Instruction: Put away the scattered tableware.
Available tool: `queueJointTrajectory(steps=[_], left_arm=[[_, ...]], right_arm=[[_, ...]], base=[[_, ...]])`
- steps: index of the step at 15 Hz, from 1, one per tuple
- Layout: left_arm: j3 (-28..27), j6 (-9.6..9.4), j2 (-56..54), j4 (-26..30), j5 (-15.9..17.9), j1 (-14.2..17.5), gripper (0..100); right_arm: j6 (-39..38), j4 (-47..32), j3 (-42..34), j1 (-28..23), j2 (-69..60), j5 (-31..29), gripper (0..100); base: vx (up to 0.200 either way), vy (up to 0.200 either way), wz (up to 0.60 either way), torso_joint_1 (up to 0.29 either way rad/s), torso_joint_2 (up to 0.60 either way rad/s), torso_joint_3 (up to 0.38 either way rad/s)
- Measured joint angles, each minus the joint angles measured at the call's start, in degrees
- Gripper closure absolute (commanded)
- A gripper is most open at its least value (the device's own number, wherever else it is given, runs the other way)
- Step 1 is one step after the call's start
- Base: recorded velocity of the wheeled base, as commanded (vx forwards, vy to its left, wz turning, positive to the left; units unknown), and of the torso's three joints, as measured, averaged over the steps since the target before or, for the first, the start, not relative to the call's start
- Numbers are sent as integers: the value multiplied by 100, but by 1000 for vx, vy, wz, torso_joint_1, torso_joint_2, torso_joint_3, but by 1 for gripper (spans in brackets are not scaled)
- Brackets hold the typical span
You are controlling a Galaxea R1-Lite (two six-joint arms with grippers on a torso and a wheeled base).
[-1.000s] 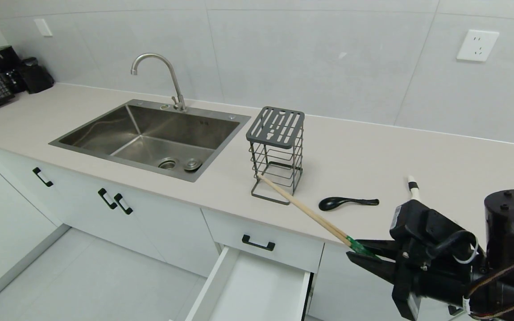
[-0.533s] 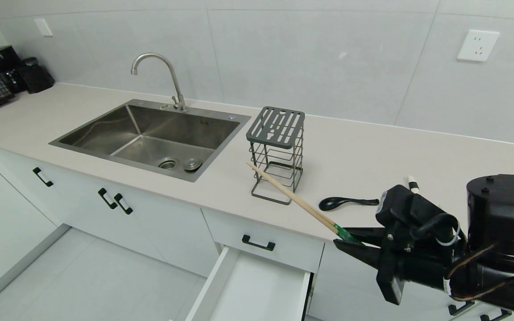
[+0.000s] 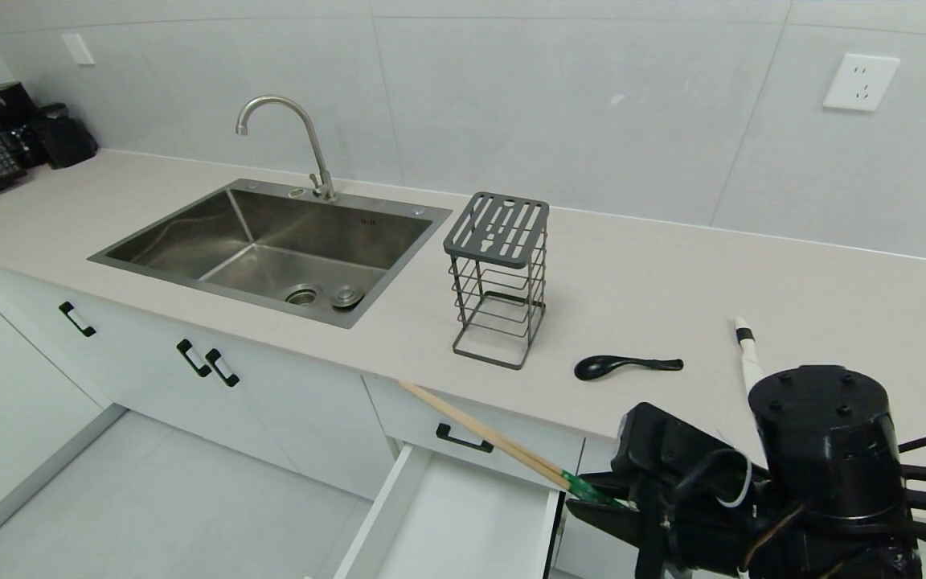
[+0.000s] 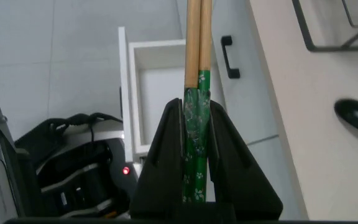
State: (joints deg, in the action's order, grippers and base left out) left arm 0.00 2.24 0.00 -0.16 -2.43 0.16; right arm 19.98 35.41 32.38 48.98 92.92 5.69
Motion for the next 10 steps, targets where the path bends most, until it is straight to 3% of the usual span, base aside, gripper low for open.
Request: queueJointTrajectory(steps=[10], left_arm=[[0,2,0,0,0,0,0]], right_arm=[[-154,-5,616,197,304,-63,100]], base=[[0,0,0,0,0,0]])
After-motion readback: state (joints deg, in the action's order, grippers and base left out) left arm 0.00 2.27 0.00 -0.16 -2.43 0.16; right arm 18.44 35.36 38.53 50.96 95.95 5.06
